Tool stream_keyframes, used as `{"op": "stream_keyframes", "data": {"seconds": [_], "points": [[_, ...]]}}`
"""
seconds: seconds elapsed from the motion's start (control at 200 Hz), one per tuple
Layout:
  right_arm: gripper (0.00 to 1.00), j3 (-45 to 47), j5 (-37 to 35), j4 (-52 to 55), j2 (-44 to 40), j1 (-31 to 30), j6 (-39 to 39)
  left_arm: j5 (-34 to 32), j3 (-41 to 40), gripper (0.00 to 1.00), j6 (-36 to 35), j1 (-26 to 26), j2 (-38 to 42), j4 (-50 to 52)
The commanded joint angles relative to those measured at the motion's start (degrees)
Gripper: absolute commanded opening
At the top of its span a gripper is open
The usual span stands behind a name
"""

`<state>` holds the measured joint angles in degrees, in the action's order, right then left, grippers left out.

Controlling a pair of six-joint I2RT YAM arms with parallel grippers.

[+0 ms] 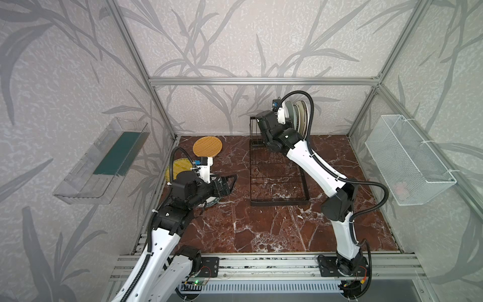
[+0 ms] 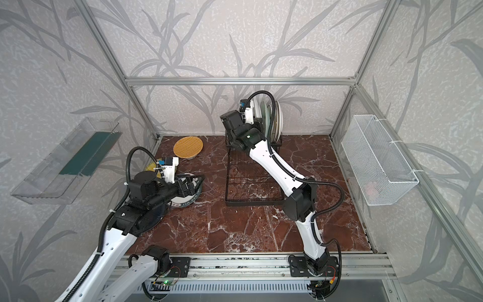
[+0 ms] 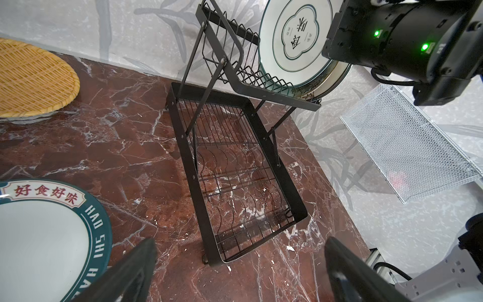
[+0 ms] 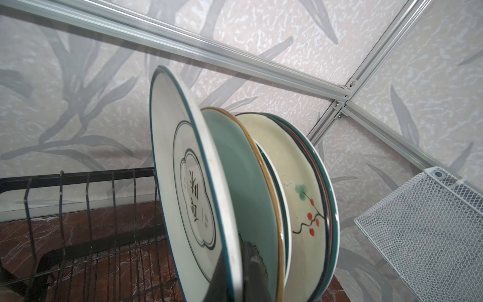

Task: Load plates into a dish rack
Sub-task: Place the plate on the dish rack.

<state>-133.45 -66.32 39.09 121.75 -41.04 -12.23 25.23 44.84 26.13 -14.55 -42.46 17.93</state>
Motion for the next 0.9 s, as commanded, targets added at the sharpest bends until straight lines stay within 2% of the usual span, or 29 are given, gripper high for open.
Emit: {"op": "stream_keyframes", "data": {"seconds": [0.0,0.275,0.56,0.675,0.895], "points": [[0.0,-3.3,-0.8,2.3,0.8,-0.4,-3.6,0.7,-0.4,0.99,0.0,0.4,0.7,-1.2],[0.0,-6.5,-0.7,8.0,2.2,-0.9,-7.3,1.2,-0.5,0.99,0.2,0.5,0.8,-1.3],[0.12,-6.6,-0.3,10.7,2.4,-1.3,-9.3,1.3,-0.5,0.99,0.2,0.6,1.3,-1.3],[0.21,-6.7,0.0,11.7,2.3,-1.3,-10.2,1.4,-0.5,0.99,0.2,0.6,1.3,-1.4],[0.25,-7.1,1.0,11.0,1.7,-1.3,-9.2,1.3,-0.6,0.99,0.2,0.6,1.4,-1.3]]}}
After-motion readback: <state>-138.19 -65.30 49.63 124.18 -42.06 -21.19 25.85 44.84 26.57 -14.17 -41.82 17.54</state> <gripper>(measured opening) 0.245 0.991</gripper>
